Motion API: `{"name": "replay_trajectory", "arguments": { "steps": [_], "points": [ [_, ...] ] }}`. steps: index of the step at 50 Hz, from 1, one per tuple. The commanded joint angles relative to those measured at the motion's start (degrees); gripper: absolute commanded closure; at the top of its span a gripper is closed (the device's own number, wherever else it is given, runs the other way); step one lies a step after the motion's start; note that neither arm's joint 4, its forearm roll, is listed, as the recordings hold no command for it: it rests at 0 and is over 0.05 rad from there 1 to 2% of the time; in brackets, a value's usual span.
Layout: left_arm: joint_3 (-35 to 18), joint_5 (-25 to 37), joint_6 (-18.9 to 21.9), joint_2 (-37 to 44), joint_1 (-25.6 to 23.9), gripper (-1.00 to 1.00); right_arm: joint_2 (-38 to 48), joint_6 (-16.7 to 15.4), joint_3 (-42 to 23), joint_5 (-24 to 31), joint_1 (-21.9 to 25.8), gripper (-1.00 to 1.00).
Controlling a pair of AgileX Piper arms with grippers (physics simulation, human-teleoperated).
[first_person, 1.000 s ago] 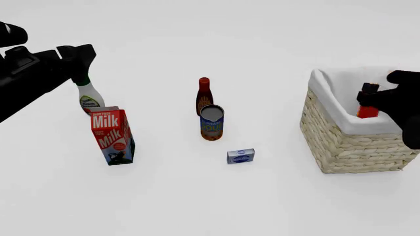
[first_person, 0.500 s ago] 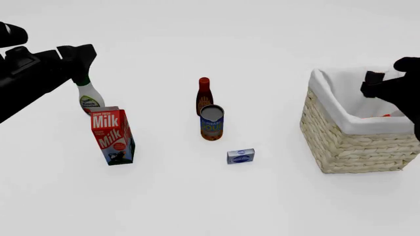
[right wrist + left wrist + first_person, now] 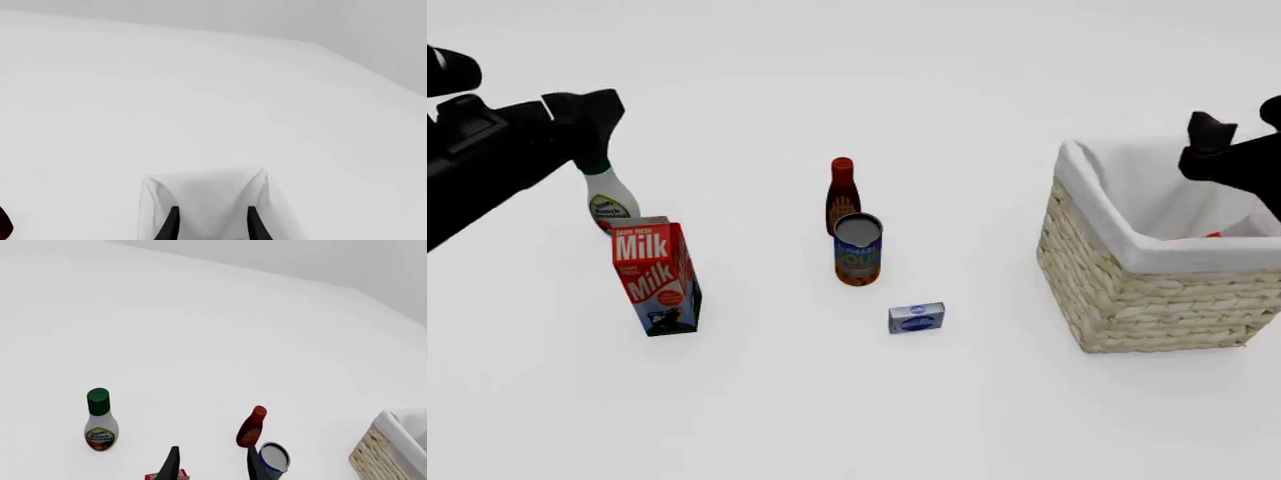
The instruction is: Pick the ketchup and place it in the basket.
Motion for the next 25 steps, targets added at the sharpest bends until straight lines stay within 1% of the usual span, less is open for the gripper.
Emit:
{"name": "replay_trajectory", "arguments": {
  "steps": [1, 5, 11, 15, 19, 20, 25],
  "points": [
    [0.71, -0.47, -0.21, -0.22, -0.17, -1.00, -5.15, -2.10, 4.04, -2.00, 1.17, -1.00],
    [0.81, -0.50, -0.30, -0.30, -0.29, -1.00, -7.04, -1.76, 5.42, -2.23, 1.59, -1.00],
    [1.06, -0.70, -0.48, -0.41, -0.43, -1.00, -9.49, -2.70, 7.36, -2.62, 2.72, -1.00],
    [1.24, -0.79, -0.65, -0.51, -0.57, -1.00, -11.49, -2.23, 8.56, -2.86, 3.29, -1.00],
    [1.47, -0.90, -0.77, -0.71, -0.59, -1.00, -12.49, -2.85, 9.62, -3.14, 3.89, -1.00],
    [1.71, -1.04, -0.80, -0.81, -0.61, -1.00, -12.98, -3.57, 10.32, -3.36, 4.29, -1.00],
    [1.98, -1.18, -0.96, -0.89, -0.74, -1.00, -14.27, -4.04, 11.49, -3.80, 4.90, -1.00]
  ]
}}
